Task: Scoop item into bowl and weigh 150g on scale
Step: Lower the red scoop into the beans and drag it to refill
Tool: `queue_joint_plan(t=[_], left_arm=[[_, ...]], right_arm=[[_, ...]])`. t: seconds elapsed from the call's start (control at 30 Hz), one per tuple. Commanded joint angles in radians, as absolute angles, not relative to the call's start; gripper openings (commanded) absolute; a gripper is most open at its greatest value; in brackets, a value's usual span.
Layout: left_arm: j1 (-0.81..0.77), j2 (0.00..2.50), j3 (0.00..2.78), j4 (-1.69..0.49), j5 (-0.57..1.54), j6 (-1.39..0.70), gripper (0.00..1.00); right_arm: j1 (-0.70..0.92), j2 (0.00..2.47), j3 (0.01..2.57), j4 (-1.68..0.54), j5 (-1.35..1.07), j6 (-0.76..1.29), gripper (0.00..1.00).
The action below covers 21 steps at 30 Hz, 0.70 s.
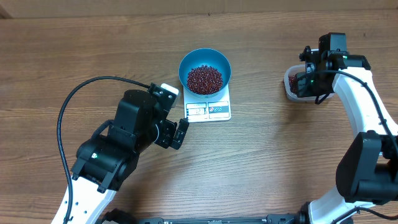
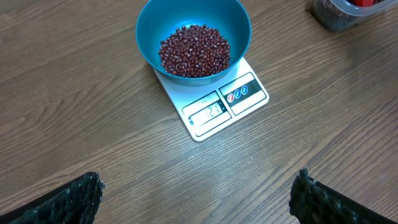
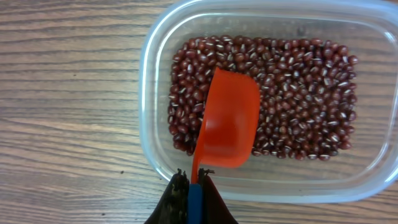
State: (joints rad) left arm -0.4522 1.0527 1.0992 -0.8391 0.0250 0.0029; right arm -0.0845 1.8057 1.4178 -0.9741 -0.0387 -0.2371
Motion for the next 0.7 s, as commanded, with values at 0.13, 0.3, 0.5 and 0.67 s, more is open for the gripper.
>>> queue_joint_plan(t=[0.13,0.3,0.5,0.67], left_arm=[[-0.459,1.047,1.096,-0.838,0.019,-0.003,1.0],[-0.459,1.047,1.096,-0.838,0.019,-0.003,1.0],[-0.459,1.047,1.096,-0.838,0.019,-0.003,0.99],[-0.459,1.047,1.096,-0.838,0.019,-0.003,1.0]], right_arm=[[-0.086,1.809,1.379,-0.97,-0.117,-0.245,0.04],[-0.087,1.809,1.327,-0.925,-0.167,-0.245,0.04],[-0.095,1.809,1.323,-0.917,-0.218,-0.245,0.04],[-0.117,1.809,1.323,-0.905,-0.279,-0.245,0.04]])
